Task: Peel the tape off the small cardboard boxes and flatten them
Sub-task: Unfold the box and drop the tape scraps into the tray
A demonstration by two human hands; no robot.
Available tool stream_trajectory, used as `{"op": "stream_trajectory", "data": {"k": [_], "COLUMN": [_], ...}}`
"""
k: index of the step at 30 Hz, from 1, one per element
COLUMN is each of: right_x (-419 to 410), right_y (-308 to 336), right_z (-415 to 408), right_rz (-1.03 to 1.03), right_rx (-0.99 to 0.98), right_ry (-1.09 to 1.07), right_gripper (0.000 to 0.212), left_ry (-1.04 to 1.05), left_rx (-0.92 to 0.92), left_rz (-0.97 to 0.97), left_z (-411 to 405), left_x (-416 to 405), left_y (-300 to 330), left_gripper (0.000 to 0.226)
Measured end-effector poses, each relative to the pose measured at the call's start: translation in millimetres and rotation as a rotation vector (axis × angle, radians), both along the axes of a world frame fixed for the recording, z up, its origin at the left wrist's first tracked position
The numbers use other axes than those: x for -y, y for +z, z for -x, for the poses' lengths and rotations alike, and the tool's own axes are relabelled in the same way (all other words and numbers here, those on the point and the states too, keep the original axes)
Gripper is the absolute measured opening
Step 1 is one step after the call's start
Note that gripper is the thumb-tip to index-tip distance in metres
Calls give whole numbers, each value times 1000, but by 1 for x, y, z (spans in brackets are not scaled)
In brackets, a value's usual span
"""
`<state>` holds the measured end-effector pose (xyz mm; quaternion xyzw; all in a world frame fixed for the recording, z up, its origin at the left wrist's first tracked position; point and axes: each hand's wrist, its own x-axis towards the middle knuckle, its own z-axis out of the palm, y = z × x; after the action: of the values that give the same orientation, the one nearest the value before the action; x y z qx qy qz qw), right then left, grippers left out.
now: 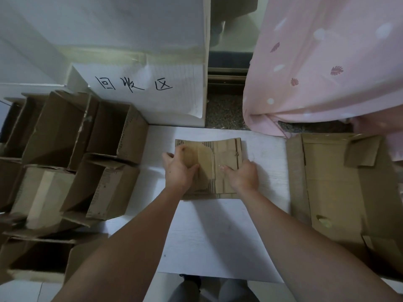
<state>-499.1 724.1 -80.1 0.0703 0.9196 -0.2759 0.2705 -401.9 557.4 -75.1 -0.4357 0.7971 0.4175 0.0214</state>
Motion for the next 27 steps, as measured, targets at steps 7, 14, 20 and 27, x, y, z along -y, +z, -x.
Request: {"op": "stream_trajectory", "data": {"k": [7, 14, 20, 27], "right_x": [-5, -16, -24, -15], "right_y": [6, -1, -16, 0], "right_z": [-5, -10, -25, -23], "right_rz": [-114, -216, -294, -323], "right_rx": [-276, -320, -290, -272], "right_ry": [164, 816, 880, 859], "right_gripper": [78, 70, 90, 90], "left_ry": [-229, -518, -585, -606], "left_rx": [200, 264, 346, 459], "left_rz": [381, 465, 477, 469], "left_z": [0, -18, -21, -9], "left_x": [-6, -20, -20, -27], "left_y": [-2, -14, -23, -4], "left_gripper": [62, 100, 108, 107]}}
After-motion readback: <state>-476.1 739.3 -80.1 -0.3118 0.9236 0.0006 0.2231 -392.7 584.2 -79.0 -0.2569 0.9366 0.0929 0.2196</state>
